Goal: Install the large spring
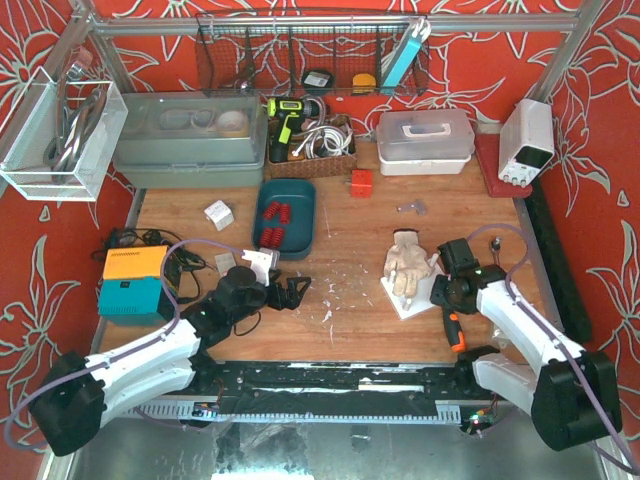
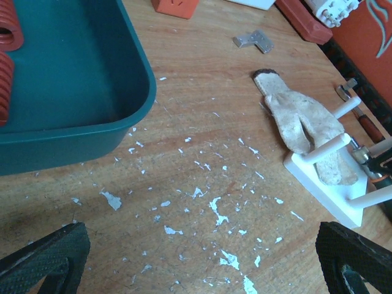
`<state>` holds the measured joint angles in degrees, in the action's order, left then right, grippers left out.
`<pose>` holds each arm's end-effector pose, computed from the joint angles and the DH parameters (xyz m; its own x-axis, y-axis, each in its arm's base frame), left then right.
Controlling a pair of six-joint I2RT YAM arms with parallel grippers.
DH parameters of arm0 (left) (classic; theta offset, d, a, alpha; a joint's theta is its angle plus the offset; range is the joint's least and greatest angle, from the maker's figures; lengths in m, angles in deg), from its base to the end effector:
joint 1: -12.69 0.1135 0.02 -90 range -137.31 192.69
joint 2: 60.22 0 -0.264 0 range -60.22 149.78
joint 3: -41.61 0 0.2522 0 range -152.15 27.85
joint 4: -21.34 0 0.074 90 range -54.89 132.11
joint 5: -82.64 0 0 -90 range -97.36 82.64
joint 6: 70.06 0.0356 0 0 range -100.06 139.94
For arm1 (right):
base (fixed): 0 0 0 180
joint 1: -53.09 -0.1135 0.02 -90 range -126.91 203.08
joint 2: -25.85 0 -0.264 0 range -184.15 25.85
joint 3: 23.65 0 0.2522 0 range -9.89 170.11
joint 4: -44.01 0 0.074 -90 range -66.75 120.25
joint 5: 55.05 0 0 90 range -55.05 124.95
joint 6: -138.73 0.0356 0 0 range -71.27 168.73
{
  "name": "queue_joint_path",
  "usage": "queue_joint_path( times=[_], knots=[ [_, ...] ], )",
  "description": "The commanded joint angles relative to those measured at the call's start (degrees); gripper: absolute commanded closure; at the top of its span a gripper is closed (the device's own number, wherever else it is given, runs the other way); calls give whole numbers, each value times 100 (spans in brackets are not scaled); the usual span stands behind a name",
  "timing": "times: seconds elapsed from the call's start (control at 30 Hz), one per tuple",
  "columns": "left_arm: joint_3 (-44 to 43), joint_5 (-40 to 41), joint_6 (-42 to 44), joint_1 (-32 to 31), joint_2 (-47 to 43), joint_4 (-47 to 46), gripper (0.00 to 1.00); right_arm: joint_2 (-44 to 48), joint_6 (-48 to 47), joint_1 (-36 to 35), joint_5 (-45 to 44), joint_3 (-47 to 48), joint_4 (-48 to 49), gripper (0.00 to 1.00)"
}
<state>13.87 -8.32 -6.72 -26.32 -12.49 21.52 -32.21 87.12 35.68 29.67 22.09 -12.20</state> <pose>0.1413 -0.1152 0.1849 -0.5273 -0.1502 -0.8363 0.4532 0.7829 -0.4263 0.1601 0.0468 0.1819 -0.8611 0.3781 -0.3401 0.3431 0.9255 0.1602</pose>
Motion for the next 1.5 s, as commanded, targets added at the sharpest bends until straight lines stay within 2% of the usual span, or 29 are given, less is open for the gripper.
queue_joint_path(
  times=[0.0,0.33,0.63,0.93,1.17,1.47],
  knots=[
    [64,113,-19,-28,-96,-71,0,-312,-187,-89,-254,-3,184,53],
    [63,80,-78,-28,254,-208,0,-948,-414,-215,-151,-39,643,57],
    [56,-83,-103,-28,328,-303,0,-910,-451,-305,-187,-9,586,67],
    [122,32,-95,-28,220,-311,0,-368,-238,-386,-468,-57,340,83],
    [132,95,-69,-28,236,-320,0,190,-123,-413,-419,3,22,100],
    [201,69,-39,-28,260,-470,0,994,186,-491,-143,168,-382,100]
  ],
)
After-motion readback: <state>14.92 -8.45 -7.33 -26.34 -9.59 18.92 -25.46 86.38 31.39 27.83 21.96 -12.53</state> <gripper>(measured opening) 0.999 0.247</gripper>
